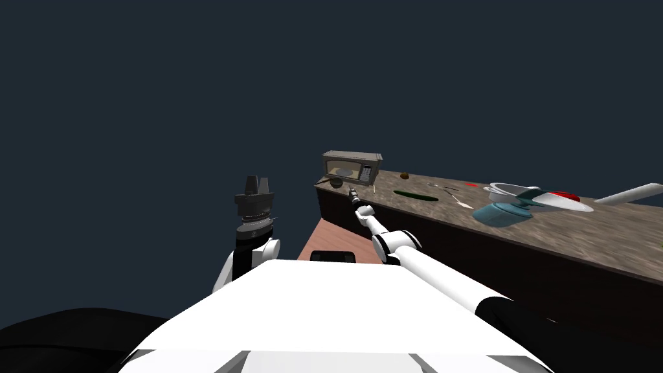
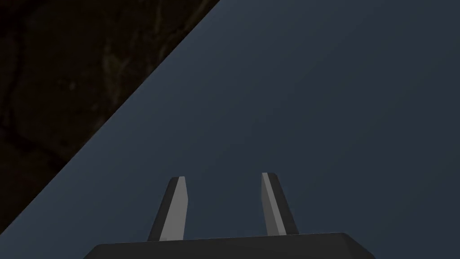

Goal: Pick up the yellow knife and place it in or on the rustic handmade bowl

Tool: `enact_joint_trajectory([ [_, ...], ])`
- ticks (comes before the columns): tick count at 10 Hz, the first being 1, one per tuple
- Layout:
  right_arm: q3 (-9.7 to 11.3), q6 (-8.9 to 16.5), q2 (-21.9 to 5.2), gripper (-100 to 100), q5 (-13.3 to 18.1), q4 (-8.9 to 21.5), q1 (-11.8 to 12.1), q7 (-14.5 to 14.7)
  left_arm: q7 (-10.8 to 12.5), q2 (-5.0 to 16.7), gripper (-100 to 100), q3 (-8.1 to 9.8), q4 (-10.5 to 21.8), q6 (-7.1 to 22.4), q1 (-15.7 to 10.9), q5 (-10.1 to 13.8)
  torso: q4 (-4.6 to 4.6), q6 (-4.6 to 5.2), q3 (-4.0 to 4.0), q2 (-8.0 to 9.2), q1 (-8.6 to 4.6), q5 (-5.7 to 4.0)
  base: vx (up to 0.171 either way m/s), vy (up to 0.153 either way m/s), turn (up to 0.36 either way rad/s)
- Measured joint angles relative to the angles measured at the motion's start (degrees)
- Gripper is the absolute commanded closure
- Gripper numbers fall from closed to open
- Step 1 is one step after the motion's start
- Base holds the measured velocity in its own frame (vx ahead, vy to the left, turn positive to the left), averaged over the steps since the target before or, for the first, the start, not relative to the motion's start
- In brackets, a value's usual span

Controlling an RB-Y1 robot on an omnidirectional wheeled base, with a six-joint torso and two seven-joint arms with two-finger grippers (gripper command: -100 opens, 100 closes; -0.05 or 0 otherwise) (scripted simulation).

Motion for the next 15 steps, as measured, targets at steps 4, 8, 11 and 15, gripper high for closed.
enact_joint_trajectory([
  [4, 0.20, -3.84, 0.59, -100, -0.38, 0.45, -3.98, -0.74, 0.00, 0.00, 0, 0.00, 0.00, 0.00, 0.01, 0.00, -0.06, 0.03, -0.15, -0.25, -0.08, -0.01, 0.099, 0.180, 0.059],
  [8, 1.87, -7.50, 2.82, -100, -0.16, -2.50, -4.37, -0.99, 0.00, 0.01, 0, 0.01, 0.00, 0.00, 0.01, 0.00, -0.07, 0.07, -0.14, -0.21, -0.52, -0.10, 0.096, 0.079, 0.012],
  [11, 3.26, -9.89, 5.28, -100, 0.03, -5.94, -3.82, -1.57, 0.00, 0.01, 0, 0.01, 0.00, 0.00, 0.00, 0.00, -0.02, 0.07, 0.00, 0.03, -0.62, -0.12, 0.033, 0.038, 0.002],
  [15, 2.22, -7.81, 5.70, -100, -0.22, -2.36, -5.31, -0.53, 0.00, 0.02, 0, 0.02, 0.00, 0.00, 0.00, 0.00, 0.02, 0.09, 0.11, 0.22, -0.83, -0.17, -0.004, -0.002, 0.000],
])
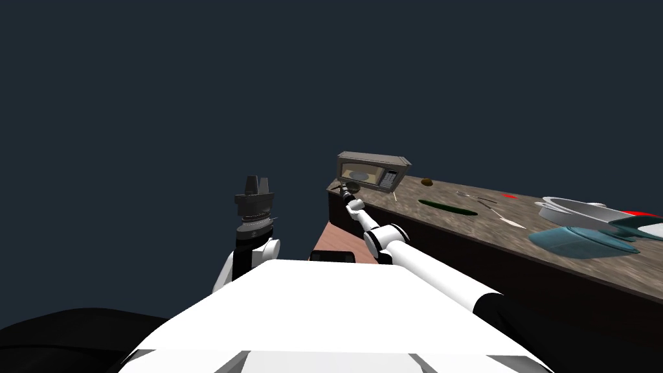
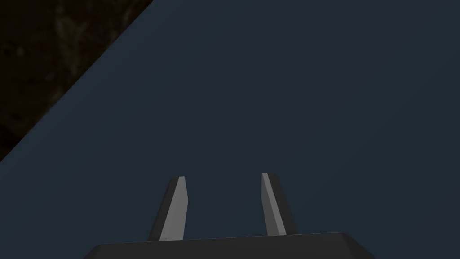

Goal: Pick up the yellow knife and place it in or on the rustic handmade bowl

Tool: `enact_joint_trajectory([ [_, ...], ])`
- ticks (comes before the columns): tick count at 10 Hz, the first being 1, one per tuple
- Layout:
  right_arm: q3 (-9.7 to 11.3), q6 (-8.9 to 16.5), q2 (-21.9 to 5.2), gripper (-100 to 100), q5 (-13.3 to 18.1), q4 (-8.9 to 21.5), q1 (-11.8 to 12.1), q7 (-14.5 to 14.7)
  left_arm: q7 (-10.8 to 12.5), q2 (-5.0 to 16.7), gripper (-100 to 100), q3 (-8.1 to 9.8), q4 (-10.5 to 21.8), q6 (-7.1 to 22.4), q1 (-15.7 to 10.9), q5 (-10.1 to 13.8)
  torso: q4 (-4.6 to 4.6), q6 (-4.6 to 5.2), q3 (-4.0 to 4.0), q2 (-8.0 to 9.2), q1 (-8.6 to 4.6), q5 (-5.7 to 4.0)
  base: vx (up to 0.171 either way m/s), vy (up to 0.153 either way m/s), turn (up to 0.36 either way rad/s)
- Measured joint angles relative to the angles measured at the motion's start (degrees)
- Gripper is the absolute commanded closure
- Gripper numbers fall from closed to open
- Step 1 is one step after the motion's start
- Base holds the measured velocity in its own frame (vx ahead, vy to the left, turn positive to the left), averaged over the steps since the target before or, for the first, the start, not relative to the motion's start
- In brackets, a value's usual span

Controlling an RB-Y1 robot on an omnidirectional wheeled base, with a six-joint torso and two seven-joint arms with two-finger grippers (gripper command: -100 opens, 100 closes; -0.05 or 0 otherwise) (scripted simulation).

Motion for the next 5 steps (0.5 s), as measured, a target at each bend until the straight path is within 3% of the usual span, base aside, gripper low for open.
enact_joint_trajectory([
  [1, 0.00, 0.00, 0.00, 100, 0.00, 0.00, 0.00, 0.00, 0.00, 0.00, 0, 0.00, 0.00, 0.00, 0.00, 0.00, 0.00, 0.00, 0.00, 0.00, 0.00, 0.00, 0.000, 0.000, 0.000],
  [5, 0.00, 0.00, 0.00, 100, 0.00, 0.00, 0.00, 0.00, 0.00, 0.00, 0, 0.00, 0.00, 0.00, 0.00, 0.00, 0.00, 0.00, 0.00, -0.01, 0.00, 0.00, 0.000, 0.000, 0.000],
])
